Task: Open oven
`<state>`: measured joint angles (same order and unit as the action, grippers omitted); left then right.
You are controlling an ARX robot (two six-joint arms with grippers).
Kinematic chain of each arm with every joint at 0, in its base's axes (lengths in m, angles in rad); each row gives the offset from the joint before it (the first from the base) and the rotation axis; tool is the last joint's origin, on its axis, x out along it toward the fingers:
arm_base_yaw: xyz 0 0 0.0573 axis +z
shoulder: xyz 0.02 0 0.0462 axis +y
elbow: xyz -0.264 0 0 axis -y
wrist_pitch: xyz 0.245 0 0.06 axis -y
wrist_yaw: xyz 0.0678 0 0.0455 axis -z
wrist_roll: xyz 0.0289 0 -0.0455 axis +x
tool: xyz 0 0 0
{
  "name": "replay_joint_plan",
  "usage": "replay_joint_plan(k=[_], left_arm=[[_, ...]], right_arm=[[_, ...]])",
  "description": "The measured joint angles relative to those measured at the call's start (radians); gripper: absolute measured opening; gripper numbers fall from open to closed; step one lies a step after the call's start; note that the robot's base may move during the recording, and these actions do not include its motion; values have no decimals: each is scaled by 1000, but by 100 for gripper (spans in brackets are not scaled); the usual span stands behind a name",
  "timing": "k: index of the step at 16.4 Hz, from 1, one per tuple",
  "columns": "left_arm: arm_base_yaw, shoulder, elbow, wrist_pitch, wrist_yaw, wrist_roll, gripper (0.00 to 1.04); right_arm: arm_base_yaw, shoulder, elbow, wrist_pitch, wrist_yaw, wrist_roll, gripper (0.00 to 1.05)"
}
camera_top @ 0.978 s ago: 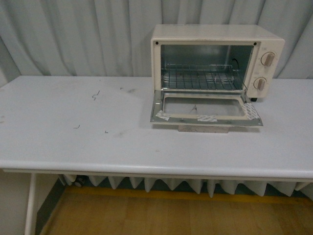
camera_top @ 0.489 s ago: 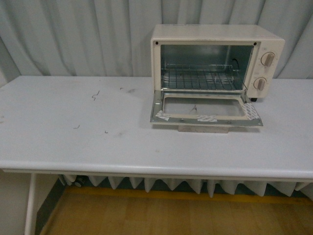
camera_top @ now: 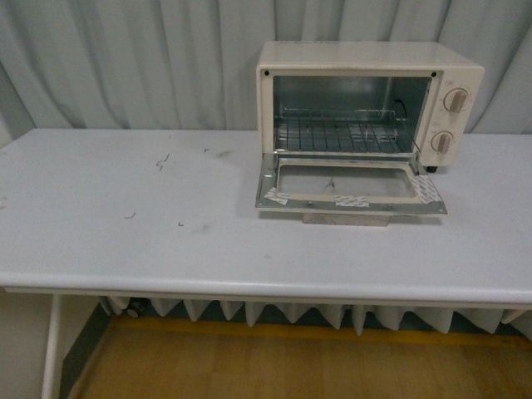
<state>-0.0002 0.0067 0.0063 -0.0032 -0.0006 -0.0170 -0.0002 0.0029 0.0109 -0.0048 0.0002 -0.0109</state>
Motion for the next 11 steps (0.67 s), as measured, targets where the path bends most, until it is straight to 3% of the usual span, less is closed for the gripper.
replay_joint_plan(k=[11], left_arm=[[0,0,0,3,0,0,98]], right_arm=[[0,0,0,4,0,0,98]])
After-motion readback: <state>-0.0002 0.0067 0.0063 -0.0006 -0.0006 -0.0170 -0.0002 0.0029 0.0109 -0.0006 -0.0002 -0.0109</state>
